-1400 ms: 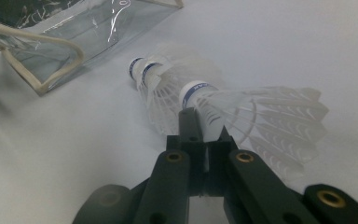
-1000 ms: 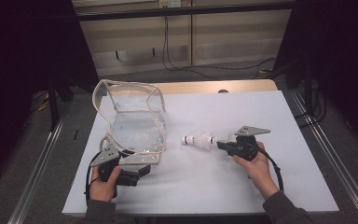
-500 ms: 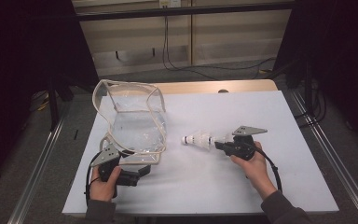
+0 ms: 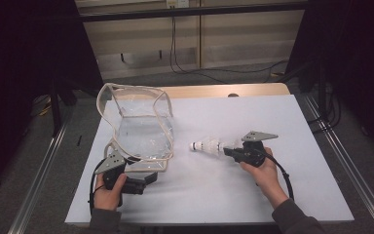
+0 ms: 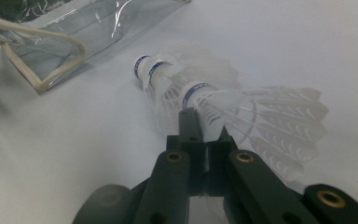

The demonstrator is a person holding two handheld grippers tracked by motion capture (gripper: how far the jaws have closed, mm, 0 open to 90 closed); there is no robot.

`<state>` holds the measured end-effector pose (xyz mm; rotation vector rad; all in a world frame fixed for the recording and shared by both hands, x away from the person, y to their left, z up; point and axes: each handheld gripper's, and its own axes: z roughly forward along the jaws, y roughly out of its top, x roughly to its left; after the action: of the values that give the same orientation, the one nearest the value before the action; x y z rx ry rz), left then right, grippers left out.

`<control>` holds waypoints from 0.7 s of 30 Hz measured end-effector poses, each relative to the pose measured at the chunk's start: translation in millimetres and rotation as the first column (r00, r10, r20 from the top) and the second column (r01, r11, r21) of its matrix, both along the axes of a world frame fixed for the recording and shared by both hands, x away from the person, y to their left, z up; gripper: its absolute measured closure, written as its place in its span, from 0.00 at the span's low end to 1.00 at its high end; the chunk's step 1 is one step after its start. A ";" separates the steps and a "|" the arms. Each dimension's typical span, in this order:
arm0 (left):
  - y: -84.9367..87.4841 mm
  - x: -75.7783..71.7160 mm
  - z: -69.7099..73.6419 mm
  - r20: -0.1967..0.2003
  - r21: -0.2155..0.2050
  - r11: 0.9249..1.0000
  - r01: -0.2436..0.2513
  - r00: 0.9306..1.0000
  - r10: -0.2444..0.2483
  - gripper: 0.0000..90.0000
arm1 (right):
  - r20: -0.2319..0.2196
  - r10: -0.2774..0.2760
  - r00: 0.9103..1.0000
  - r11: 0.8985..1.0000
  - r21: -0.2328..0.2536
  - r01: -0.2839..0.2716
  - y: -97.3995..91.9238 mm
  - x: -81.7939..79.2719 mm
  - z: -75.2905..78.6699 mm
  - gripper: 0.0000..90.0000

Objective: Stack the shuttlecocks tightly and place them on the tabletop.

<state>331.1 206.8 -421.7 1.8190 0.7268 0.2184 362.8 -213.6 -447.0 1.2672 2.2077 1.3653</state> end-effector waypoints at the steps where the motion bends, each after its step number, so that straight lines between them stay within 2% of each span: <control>1: 0.1 0.0 0.0 0.000 0.001 1.000 0.000 1.000 0.000 0.02 | 0.000 0.001 1.000 1.000 0.000 -0.001 0.0 0.2 -0.1 0.99; 21: 0.2 0.6 -0.4 -0.001 0.003 1.000 -0.001 1.000 0.001 0.02 | -0.001 0.003 1.000 1.000 0.004 -0.003 4.5 3.3 -1.1 0.99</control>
<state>331.6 207.1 -422.1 1.8223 0.7279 0.2193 366.1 -209.2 -448.1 1.2661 2.2096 1.3716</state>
